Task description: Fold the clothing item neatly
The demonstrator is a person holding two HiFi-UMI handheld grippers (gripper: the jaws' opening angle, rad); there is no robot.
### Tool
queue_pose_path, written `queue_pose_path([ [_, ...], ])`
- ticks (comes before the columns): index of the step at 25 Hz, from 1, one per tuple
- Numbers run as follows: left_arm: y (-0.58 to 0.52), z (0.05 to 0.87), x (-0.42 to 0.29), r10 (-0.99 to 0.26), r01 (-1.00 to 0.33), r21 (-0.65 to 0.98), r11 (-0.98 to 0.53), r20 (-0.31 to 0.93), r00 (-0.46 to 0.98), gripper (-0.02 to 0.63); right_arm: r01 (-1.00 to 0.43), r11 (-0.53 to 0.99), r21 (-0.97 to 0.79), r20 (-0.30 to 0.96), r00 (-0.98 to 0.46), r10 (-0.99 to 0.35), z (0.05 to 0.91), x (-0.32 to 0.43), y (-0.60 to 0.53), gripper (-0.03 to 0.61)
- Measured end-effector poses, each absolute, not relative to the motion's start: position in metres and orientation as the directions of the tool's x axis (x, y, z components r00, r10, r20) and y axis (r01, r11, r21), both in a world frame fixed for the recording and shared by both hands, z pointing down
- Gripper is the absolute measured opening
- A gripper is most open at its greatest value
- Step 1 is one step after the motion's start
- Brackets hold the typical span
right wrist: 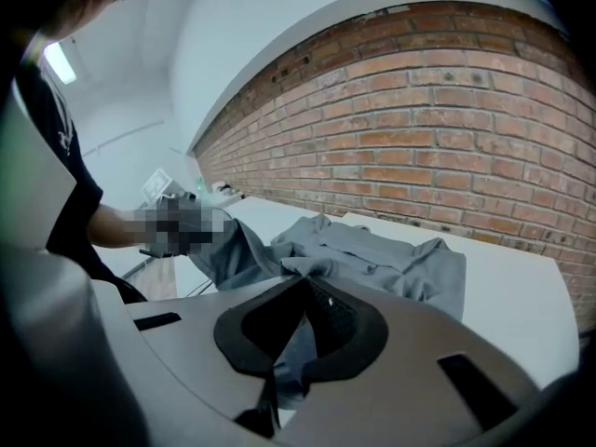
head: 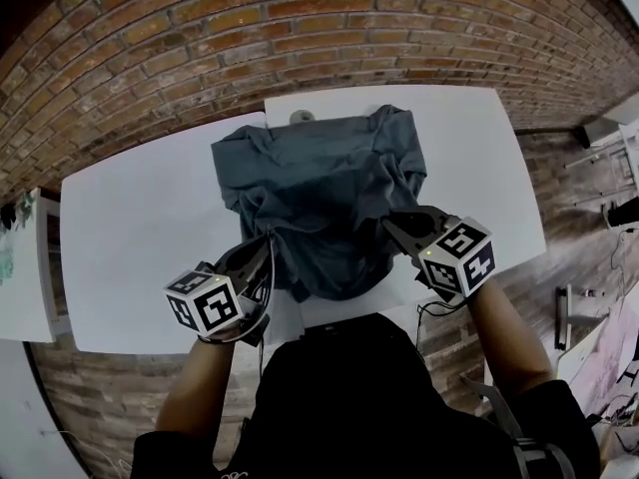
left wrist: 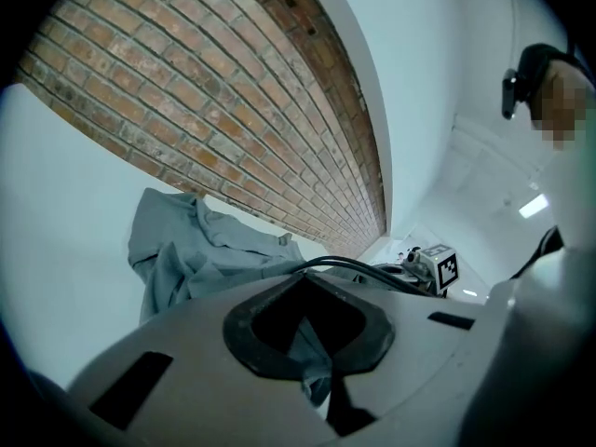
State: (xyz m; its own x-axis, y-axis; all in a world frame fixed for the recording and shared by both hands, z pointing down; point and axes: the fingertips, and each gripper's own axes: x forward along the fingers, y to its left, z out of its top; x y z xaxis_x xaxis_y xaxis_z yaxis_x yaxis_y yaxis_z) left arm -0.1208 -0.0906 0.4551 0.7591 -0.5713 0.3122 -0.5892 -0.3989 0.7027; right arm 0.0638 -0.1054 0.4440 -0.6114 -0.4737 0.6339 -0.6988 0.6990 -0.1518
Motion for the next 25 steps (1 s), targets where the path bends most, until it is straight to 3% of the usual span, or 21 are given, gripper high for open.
queue_pose_path([
  [10,-0.218,0.446,-0.103,-0.612,-0.616,0.724,-0.311,0.344,0.712,0.002,-0.746,0.629,-0.219,0.727,-0.555,-0.405,0.464,0.034,-0.224,0.011],
  [25,-0.331,0.541,-0.091,-0.548,-0.715,0.692,-0.098,0.562,0.619,0.002,-0.797,0.509,-0.325,0.826,-0.501,-0.258,0.551,0.03,-0.332,0.011],
])
